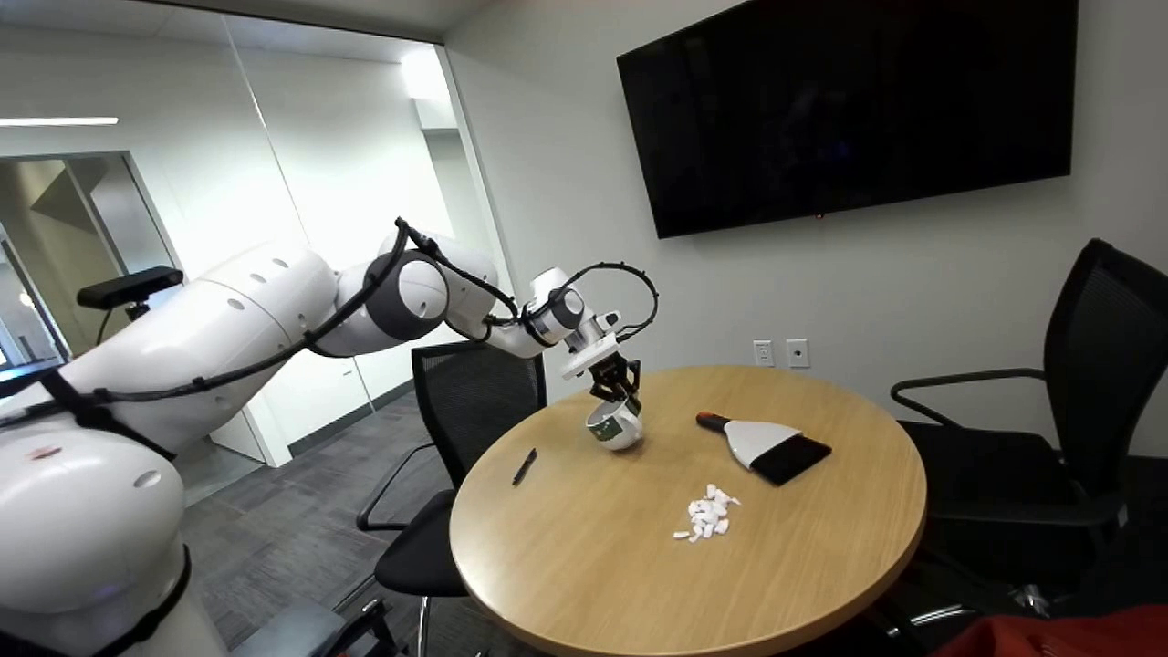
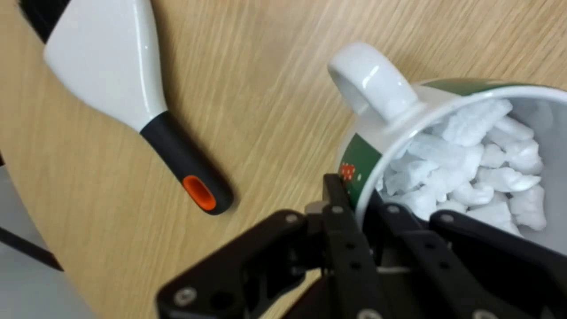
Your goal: Use the pen to stir the contents in the mug then empty the mug.
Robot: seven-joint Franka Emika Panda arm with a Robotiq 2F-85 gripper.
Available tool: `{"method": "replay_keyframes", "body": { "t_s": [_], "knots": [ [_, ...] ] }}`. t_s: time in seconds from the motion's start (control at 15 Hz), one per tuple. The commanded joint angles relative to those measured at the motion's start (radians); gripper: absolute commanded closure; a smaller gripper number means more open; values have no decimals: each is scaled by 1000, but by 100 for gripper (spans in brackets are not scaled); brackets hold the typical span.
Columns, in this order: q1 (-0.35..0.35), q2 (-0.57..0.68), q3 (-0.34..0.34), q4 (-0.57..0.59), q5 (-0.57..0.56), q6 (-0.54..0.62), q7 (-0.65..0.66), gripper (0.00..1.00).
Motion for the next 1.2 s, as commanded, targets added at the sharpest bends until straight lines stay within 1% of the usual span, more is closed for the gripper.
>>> {"method": "replay_keyframes", "body": {
  "t_s": [0.0,0.33,0.53,0.67,0.8,1.13],
  "knots": [
    [67,-56,-71,-69,-91,-15,88,97],
    [144,-55,-161,-108,-213,-20,217,97],
    [199,-51,-226,-133,-306,-37,315,97],
    [232,-44,-256,-144,-380,-65,381,97],
    [263,-40,-273,-158,-460,-112,443,97],
    [301,-21,-247,-158,-647,-324,548,97]
  ]
}}
